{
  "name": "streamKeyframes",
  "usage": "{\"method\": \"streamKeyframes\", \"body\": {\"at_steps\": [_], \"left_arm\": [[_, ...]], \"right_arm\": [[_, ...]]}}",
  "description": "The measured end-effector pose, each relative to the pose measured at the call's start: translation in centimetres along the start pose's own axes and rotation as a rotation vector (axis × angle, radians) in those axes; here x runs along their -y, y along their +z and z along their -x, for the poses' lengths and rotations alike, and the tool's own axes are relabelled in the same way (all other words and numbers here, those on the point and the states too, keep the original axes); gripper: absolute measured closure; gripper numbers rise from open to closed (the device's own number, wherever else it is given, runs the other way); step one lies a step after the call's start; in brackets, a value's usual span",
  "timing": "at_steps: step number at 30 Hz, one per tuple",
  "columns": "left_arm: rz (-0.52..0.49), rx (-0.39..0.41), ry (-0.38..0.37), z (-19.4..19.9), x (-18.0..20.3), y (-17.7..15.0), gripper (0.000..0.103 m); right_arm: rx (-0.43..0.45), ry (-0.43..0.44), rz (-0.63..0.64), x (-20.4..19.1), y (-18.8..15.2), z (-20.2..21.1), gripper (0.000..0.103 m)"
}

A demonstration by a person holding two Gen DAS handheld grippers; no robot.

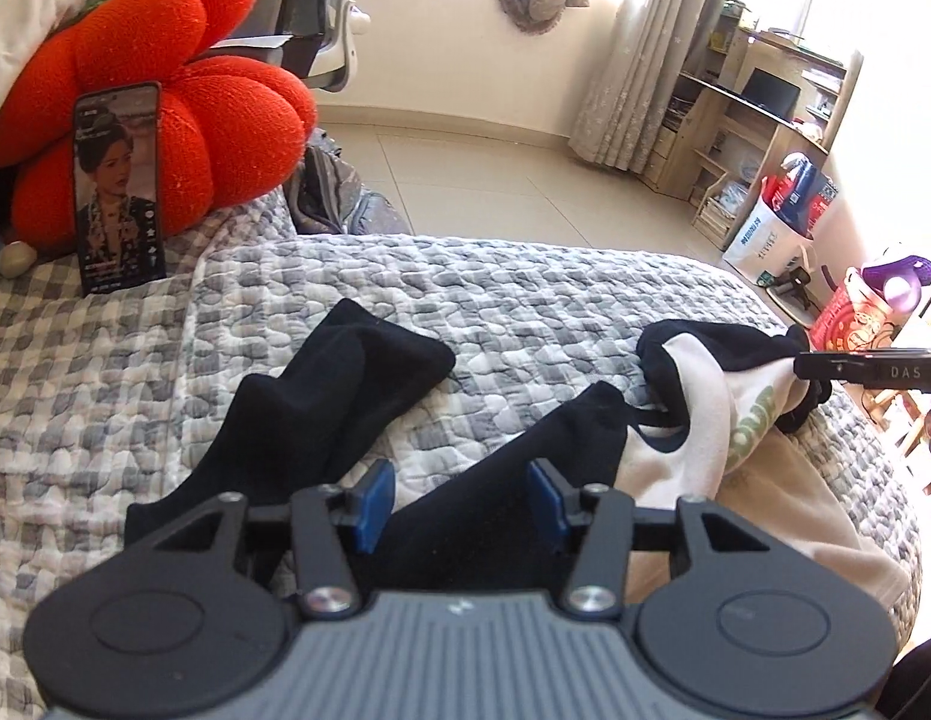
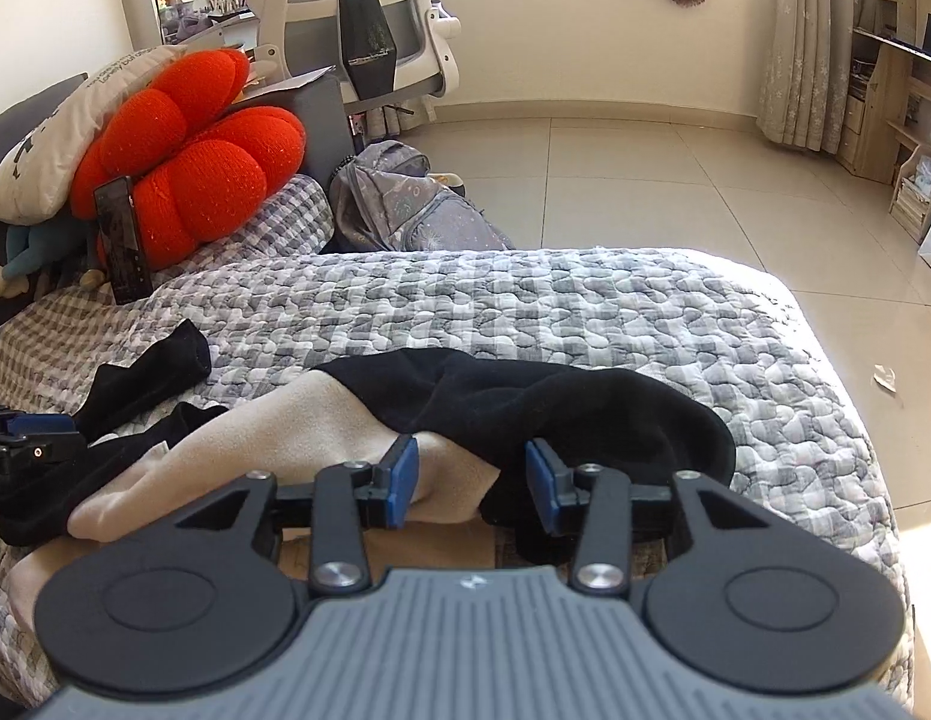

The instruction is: Fold clothes

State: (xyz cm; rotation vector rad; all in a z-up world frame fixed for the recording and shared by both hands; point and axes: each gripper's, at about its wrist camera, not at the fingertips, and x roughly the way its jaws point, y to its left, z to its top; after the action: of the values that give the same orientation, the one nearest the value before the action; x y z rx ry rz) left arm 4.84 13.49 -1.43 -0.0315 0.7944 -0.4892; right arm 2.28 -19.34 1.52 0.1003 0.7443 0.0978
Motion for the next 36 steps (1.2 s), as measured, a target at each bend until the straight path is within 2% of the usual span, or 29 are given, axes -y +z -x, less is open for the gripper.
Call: {"method": "streamKeyframes", "body": {"at_steps": [3,7,12,15,18,23,29,30,31,32,33,36], "left_arm": [[-0.042,-0.045,-0.059,-1.9,0.4,0.6,0.054],[-0.060,-0.105,-0.088,-3.8,0.2,0.9,0.054],[0.006,-0.149,-0.156,-5.0,-1.1,1.2,0.060],[0.032,-0.163,-0.185,-5.2,-1.7,1.2,0.064],[0.036,-0.168,-0.195,-5.3,-1.9,1.2,0.069],[0.063,-0.153,-0.189,-5.3,-2.0,1.4,0.084],[0.089,-0.124,-0.166,-5.1,-2.1,1.5,0.092],[0.092,-0.113,-0.158,-5.0,-2.1,1.7,0.092],[0.095,-0.102,-0.151,-5.0,-2.1,1.9,0.092],[0.098,-0.091,-0.144,-4.9,-2.0,2.0,0.093],[0.100,-0.080,-0.137,-4.9,-2.0,2.2,0.093],[0.087,-0.045,-0.116,-4.9,-1.7,2.8,0.093]], "right_arm": [[-0.004,0.010,0.016,0.1,0.9,-0.9,0.059],[-0.009,0.022,0.053,0.4,2.5,-2.7,0.059],[-0.026,0.049,0.054,0.8,4.5,-4.8,0.058],[0.005,0.052,0.049,0.8,5.7,-4.9,0.058],[0.019,0.070,0.058,0.6,6.6,-5.0,0.057],[-0.061,0.095,0.126,-0.3,6.7,-8.3,0.057],[-0.151,0.061,0.171,0.8,4.8,-11.9,0.058],[-0.133,0.071,0.188,0.9,4.4,-11.7,0.066],[-0.126,0.086,0.205,0.9,4.1,-11.3,0.082],[-0.119,0.093,0.218,0.8,3.9,-11.0,0.086],[-0.108,0.087,0.232,0.7,3.7,-10.6,0.097],[-0.055,0.050,0.256,0.5,3.4,-9.5,0.099]]}}
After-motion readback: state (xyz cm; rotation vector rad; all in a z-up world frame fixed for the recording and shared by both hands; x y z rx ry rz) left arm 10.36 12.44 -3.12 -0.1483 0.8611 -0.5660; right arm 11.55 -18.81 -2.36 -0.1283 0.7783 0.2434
